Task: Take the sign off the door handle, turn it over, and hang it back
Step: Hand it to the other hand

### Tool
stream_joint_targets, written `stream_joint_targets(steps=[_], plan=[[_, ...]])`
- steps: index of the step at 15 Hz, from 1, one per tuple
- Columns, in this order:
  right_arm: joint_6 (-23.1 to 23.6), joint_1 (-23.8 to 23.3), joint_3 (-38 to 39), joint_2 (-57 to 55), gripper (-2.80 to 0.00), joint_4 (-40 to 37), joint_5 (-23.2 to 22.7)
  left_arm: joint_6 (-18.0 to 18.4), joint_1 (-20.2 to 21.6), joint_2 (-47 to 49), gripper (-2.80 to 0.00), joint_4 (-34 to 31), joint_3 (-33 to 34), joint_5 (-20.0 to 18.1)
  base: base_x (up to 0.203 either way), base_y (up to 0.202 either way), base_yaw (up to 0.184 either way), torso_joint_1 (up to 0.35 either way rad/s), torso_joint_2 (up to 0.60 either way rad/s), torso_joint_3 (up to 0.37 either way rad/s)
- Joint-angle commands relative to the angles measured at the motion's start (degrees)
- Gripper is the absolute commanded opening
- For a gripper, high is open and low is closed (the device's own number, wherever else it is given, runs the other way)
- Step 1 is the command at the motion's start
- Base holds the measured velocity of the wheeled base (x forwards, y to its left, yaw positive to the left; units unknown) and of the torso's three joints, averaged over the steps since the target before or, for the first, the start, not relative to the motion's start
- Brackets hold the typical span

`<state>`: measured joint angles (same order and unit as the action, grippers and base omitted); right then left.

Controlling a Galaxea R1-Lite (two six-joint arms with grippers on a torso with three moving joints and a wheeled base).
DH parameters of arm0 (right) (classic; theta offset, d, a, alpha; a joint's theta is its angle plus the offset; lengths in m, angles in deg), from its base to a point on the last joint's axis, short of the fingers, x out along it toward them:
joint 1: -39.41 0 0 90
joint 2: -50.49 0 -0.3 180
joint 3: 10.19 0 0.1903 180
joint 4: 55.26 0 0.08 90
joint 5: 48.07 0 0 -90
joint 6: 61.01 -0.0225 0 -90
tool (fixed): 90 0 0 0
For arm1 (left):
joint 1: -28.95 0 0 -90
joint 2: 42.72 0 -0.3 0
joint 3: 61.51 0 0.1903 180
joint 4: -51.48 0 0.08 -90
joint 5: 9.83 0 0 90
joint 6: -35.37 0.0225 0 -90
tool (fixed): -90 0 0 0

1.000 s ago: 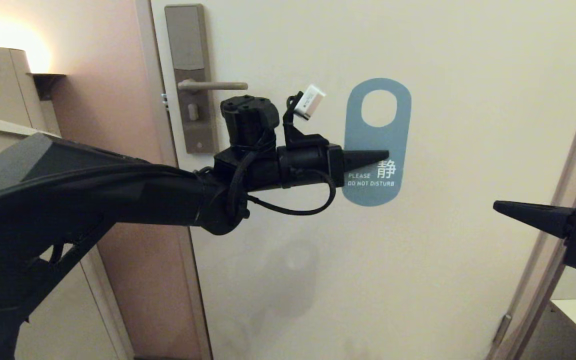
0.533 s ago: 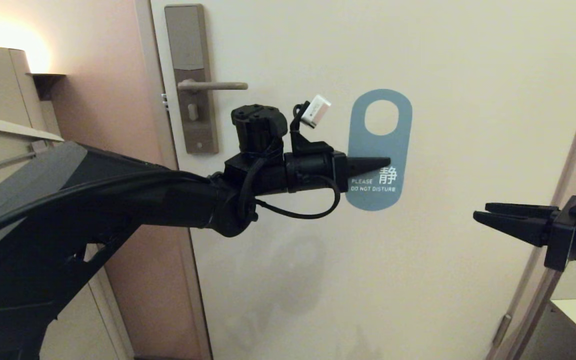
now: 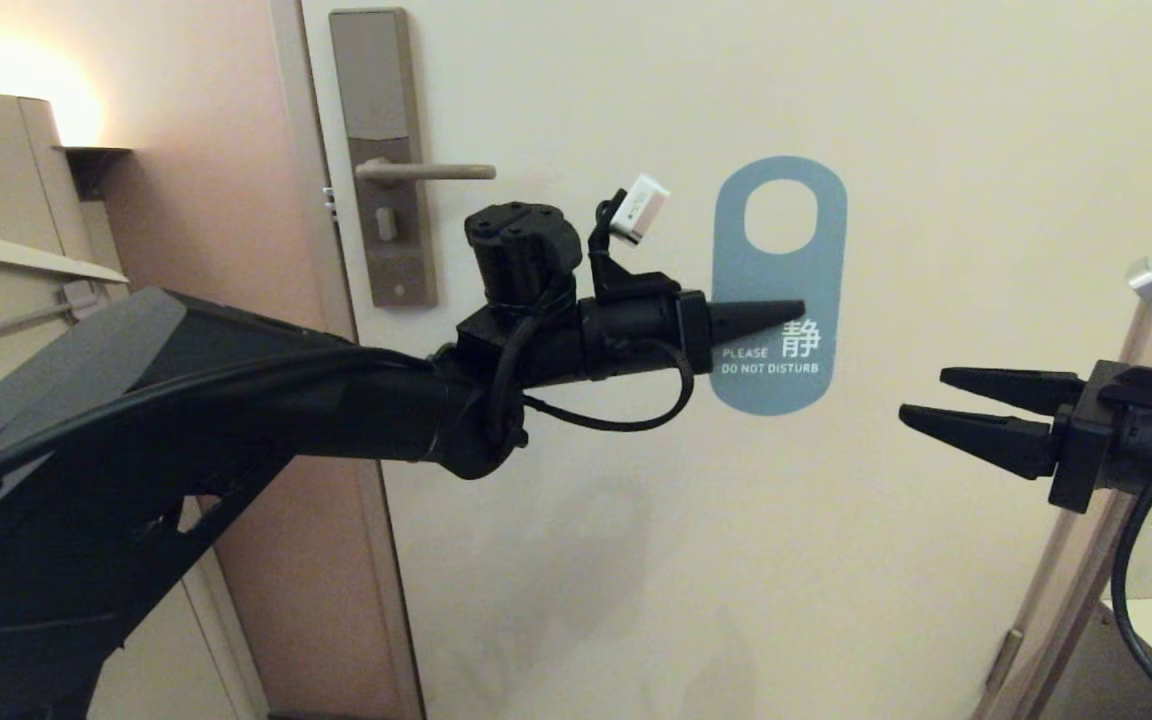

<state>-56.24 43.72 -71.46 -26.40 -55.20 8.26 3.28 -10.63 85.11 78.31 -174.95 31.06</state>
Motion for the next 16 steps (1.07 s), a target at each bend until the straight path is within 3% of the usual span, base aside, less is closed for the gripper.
stream_joint_targets(steps=[1,4,16], plan=[[-0.1,0.3,0.0,-1.5,0.00,0.8,-1.9,-3.1,-0.5,1.0,-2.80,2.7,-0.9,-0.3,0.000,0.000,0.000,0.000,0.00,0.000],[-0.4,0.4,-0.1,-1.6,0.00,1.1,-5.9,-4.7,-0.8,2.4,-2.80,4.9,-3.1,-1.4,0.000,0.000,0.000,0.000,0.00,0.000],[-0.5,0.6,-0.2,0.9,0.00,1.0,-8.9,-5.2,-6.0,2.9,-2.80,7.6,-2.8,-1.5,0.000,0.000,0.000,0.000,0.00,0.000]])
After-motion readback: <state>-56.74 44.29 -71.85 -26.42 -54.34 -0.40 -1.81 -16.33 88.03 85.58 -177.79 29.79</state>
